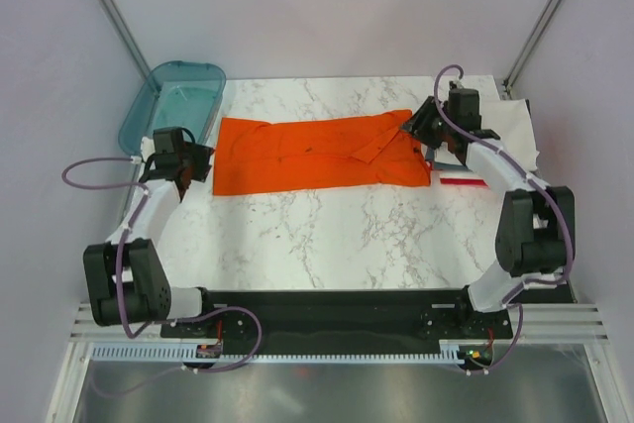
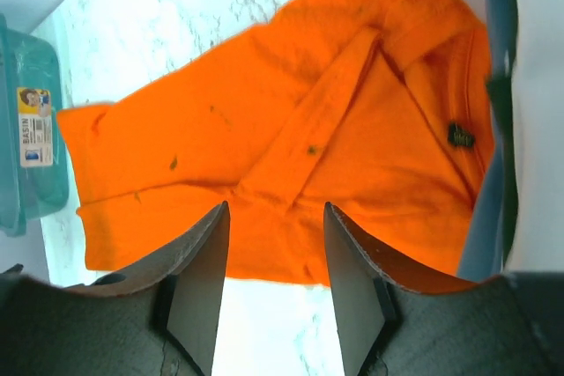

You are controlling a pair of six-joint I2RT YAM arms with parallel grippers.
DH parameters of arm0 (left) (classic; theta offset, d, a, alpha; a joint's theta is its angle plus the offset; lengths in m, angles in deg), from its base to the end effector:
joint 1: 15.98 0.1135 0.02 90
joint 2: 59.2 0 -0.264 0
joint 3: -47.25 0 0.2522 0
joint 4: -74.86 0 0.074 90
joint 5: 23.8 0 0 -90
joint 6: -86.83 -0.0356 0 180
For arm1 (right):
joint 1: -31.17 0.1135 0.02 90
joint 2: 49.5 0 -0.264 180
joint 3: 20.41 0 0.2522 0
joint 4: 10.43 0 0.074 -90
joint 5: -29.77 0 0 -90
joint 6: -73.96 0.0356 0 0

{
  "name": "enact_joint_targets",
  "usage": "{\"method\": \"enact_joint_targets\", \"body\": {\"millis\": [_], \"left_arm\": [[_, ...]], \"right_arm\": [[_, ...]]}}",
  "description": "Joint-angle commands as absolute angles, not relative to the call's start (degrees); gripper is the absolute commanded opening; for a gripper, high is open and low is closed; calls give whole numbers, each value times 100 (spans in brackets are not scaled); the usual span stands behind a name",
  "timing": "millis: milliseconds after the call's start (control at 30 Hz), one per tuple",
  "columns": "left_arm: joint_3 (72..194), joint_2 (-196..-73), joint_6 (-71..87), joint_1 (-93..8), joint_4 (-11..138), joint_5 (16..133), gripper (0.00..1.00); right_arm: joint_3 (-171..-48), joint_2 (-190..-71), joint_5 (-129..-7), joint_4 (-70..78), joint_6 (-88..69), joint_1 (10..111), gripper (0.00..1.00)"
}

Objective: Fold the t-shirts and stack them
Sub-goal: Fold the tshirt

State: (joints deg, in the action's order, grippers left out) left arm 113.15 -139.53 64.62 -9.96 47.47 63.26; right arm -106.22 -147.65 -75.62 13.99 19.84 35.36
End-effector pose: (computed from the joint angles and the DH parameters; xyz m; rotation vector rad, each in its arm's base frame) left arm 0.2997 0.0334 0.2379 -1.4328 1.8631 -0.4876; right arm 0.3888 0.0380 0.2561 0.4712 2.2222 0.6769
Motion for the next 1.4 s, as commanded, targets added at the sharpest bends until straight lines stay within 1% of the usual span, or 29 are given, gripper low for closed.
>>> {"method": "enact_joint_targets", "body": {"millis": [0, 133, 200, 267, 333, 533, 667, 833, 1000, 1100, 1133, 1200, 1233, 1300, 1367], "left_arm": [[10726, -13304, 6327, -983, 4783, 6181, 52], [9796, -12636, 6494, -983, 5186, 6093, 50], [9548, -12389, 6556, -983, 5379, 6075, 50], [9240, -12275, 6617, -983, 5503, 6075, 50], [9003, -12274, 6652, -991, 5705, 6084, 50], [8659, -12660, 6819, -983, 6249, 6093, 48], [8641, -13047, 6977, -983, 6522, 6014, 46], [8764, -13592, 7144, -983, 6699, 5891, 44], [8931, -14172, 7197, -983, 6910, 5855, 43], [9036, -14383, 7189, -983, 6919, 5820, 40], [9045, -14392, 7215, -983, 6919, 5794, 33], [9019, -14366, 7224, -983, 6919, 5671, 24], [9019, -14349, 7206, -983, 6919, 5636, 11], [9036, -14261, 7067, -991, 6910, 5575, 3], [9054, -14191, 7031, -965, 6787, 5504, 2]], "right_arm": [[-9572, -13855, -7098, 179, 2622, 3758, 54], [-8141, -13055, -6402, -447, 3158, 4179, 52], [-7760, -12904, -6278, -816, 3361, 4356, 50], [-7408, -12747, -5823, -835, 3423, 4707, 50], [-7067, -12606, -5357, -879, 3572, 4935, 50], [-6134, -12289, -4749, -1494, 4301, 4945, 49], [-5808, -12060, -4441, -1810, 4451, 4945, 49], [-5685, -11841, -4195, -1732, 4487, 4954, 50], [-5588, -11796, -4124, -1776, 4504, 4954, 49], [-5561, -11840, -4045, -1802, 4548, 4954, 49], [-5527, -11866, -4002, -1820, 4618, 4954, 49], [-5482, -11910, -3905, -1855, 4758, 4954, 50], [-5465, -11972, -3817, -1838, 4994, 4945, 51], [-5482, -12051, -3519, -1654, 5242, 4945, 55], [-5491, -12191, -3413, -1662, 5339, 4954, 56]]}}
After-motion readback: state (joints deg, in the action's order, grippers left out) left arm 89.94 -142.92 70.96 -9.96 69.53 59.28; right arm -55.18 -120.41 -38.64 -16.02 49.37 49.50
